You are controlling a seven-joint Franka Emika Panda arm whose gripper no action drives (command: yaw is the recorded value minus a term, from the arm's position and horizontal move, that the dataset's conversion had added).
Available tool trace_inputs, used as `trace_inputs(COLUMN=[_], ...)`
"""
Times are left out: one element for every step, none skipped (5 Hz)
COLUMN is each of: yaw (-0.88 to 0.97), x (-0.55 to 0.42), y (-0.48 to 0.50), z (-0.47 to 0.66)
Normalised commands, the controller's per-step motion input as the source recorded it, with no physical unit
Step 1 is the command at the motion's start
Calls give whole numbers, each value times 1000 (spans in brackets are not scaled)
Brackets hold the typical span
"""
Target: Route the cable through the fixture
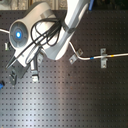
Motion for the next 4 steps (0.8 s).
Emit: trace_inputs(yaw=[163,154,0,0], x=[43,61,97,112], y=[92,110,97,117], z=[-270,-318,39,466])
